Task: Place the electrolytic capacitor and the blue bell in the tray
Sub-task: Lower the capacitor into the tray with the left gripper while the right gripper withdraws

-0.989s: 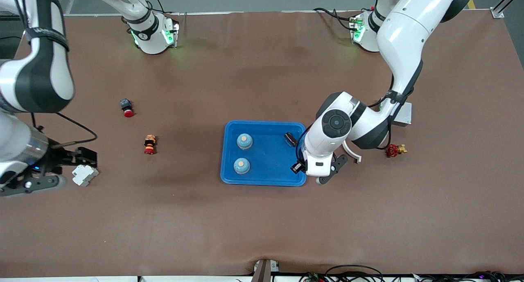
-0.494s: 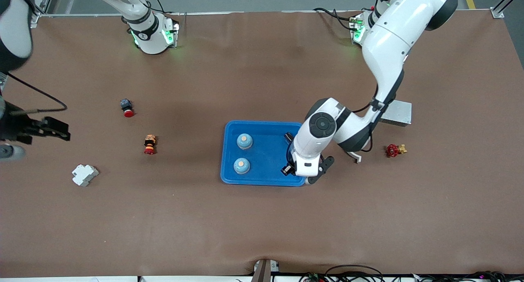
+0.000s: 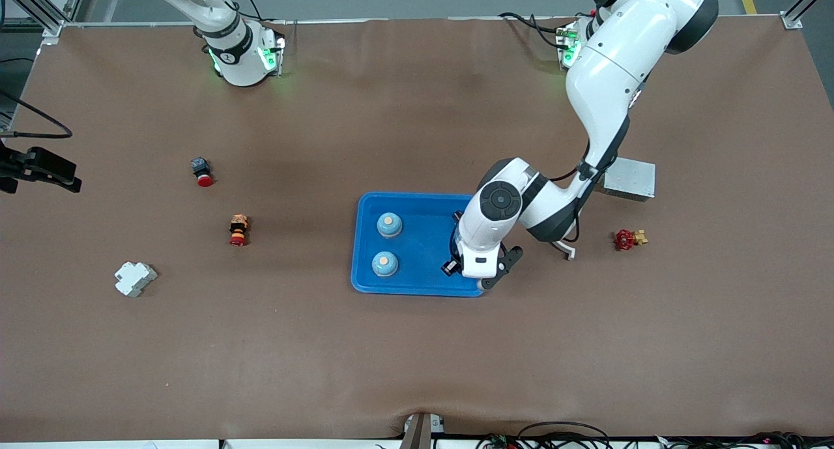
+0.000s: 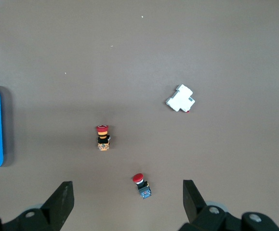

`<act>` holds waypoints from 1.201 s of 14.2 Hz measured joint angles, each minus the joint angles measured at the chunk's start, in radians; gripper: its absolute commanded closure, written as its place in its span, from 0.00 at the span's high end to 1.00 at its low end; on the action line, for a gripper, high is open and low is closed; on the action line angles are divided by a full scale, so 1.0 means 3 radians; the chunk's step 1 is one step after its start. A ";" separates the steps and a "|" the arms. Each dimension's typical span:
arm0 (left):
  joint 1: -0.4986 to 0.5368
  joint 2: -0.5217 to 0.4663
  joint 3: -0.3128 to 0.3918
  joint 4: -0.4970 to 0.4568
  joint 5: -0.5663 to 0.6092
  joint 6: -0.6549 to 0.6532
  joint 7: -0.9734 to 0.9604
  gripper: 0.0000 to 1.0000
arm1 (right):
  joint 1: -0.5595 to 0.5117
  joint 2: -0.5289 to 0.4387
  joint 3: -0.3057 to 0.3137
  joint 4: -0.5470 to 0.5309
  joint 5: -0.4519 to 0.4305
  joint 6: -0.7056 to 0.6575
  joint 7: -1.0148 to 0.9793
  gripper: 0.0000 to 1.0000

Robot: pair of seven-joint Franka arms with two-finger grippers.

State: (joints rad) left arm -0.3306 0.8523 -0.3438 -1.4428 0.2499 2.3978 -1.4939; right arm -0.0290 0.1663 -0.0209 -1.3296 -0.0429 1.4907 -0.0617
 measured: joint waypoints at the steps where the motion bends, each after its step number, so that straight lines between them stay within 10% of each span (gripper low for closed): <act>1: -0.0001 0.0006 0.0000 0.0000 0.0000 0.0000 0.0000 0.01 | -0.0013 -0.0101 0.0000 -0.0145 0.0000 0.0073 0.0000 1.00; 13: -0.0013 0.0092 0.0020 -0.0001 0.0000 -0.0002 0.0000 0.04 | -0.0090 -0.0443 -0.0002 -0.0562 0.0205 0.0140 0.0051 1.00; 16: -0.0014 0.0092 0.0039 -0.0001 0.0000 -0.0002 0.0000 0.24 | -0.0122 -0.0443 -0.0002 -0.0562 0.0288 0.0083 0.0096 1.00; 17: -0.0014 0.0092 0.0043 -0.0001 0.0000 -0.0002 0.0000 0.48 | -0.0127 -0.0443 -0.0002 -0.0562 0.0317 0.0068 0.0130 1.00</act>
State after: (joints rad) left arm -0.3349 0.8800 -0.3309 -1.4430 0.2499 2.3972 -1.4939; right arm -0.0671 0.0333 -0.0215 -1.4982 0.0523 1.5112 -0.0228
